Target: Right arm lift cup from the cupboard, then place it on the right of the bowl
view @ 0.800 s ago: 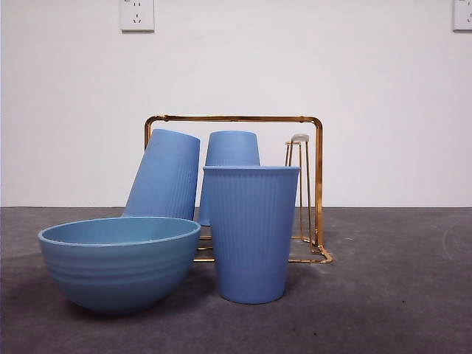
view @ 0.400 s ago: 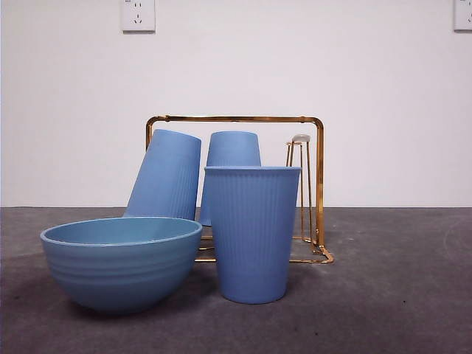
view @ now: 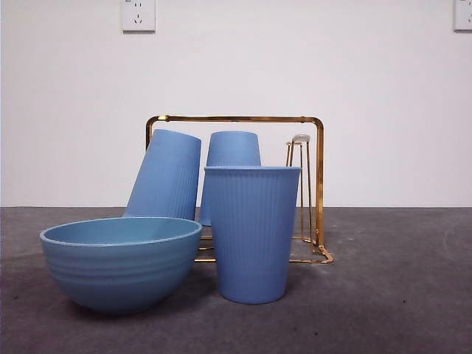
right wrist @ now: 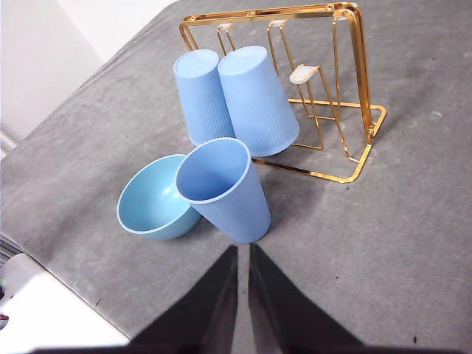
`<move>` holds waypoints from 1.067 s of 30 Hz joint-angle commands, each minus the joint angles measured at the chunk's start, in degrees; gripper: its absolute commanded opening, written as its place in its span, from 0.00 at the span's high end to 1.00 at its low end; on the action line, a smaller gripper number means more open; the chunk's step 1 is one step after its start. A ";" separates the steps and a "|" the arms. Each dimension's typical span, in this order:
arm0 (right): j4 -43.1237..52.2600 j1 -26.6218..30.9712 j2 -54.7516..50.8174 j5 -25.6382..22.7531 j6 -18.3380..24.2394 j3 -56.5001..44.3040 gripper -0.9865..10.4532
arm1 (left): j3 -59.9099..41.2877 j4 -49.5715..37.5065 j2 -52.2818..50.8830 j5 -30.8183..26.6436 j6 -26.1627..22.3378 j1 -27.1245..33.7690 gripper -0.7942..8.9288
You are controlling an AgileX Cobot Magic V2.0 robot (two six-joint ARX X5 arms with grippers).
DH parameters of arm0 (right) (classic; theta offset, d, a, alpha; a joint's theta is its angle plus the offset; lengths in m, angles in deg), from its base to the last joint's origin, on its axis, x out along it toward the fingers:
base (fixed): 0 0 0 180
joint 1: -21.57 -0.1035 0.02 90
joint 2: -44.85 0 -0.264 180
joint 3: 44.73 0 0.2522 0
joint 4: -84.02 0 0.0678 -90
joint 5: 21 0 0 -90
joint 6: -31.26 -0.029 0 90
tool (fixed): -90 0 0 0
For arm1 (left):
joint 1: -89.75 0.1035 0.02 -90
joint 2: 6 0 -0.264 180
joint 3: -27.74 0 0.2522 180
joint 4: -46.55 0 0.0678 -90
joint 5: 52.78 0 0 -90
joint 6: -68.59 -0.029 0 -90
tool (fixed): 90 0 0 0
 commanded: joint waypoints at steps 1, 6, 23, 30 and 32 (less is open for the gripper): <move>0.46 -0.26 -0.04 0.02 0.33 0.81 0.89 | -7.78 -7.72 -2.97 0.13 -2.97 3.93 0.91; 0.46 -0.26 -0.04 -0.02 0.33 0.81 0.89 | -19.89 -15.45 -8.61 0.13 -2.05 9.42 0.91; 0.48 -0.26 -0.04 0.00 0.33 0.81 0.89 | -30.42 -21.64 -10.86 0.11 -3.74 17.42 0.91; 0.48 -0.26 -0.04 0.00 0.35 0.81 0.89 | -30.42 -21.64 -10.86 0.09 -5.44 18.91 0.91; 0.48 -0.26 -0.04 0.00 0.35 0.81 0.89 | -30.42 -21.64 -10.86 0.07 -6.08 18.97 0.91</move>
